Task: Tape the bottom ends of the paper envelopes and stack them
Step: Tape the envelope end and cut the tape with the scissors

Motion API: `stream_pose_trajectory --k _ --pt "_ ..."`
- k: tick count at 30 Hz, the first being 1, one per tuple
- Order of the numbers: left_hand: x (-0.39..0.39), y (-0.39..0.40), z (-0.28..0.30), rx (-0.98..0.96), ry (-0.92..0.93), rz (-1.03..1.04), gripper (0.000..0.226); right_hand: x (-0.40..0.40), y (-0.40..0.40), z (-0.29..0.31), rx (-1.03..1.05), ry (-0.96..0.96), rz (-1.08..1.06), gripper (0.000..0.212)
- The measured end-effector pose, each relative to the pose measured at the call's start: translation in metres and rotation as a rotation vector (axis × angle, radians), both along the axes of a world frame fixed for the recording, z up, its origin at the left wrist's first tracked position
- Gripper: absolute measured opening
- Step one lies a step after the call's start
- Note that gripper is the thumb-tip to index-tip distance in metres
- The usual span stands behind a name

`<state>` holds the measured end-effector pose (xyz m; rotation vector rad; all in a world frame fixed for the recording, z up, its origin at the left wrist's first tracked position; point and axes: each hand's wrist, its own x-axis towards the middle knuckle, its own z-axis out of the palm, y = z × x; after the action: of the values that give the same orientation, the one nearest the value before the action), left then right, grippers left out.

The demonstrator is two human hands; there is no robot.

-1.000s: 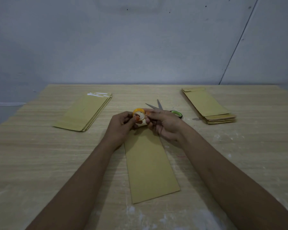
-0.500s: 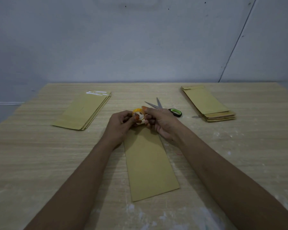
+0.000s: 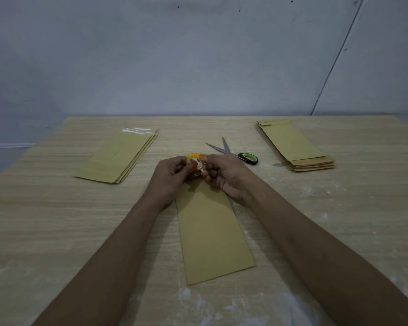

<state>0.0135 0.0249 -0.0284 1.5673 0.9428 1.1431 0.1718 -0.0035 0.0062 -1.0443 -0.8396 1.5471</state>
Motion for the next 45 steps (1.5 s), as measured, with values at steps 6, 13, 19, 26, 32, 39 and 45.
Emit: stream_pose_trajectory --k 6,13,19,26,32,39,45 --pt "-0.0001 0.0007 0.0013 -0.011 -0.021 0.027 0.016 0.0007 -0.0005 -0.0013 0.017 0.085 -0.006 0.013" --pt "0.0008 -0.0017 0.0035 -0.014 -0.036 0.033 0.016 0.002 0.0014 -0.0047 0.06 0.085 0.022 0.015" --pt "-0.0016 -0.0007 0.003 -0.026 -0.046 0.013 0.015 0.002 0.0007 -0.0067 0.084 0.065 0.028 0.012" --pt "-0.0002 -0.003 0.0015 0.033 0.018 -0.013 0.014 -0.0007 -0.0004 -0.0039 0.063 -0.011 -0.008 0.017" --pt "0.0008 -0.0012 0.0002 0.018 0.015 -0.013 0.012 -0.0033 0.0001 -0.0036 0.036 -0.007 -0.043 0.017" --pt "0.0029 -0.0045 0.004 -0.067 -0.06 -0.046 0.018 0.0041 -0.0007 -0.0024 -0.017 0.149 0.054 0.015" --pt "0.0017 -0.0051 0.0039 -0.069 -0.053 -0.055 0.014 0.0052 0.0007 -0.0005 -0.088 0.162 0.063 0.017"
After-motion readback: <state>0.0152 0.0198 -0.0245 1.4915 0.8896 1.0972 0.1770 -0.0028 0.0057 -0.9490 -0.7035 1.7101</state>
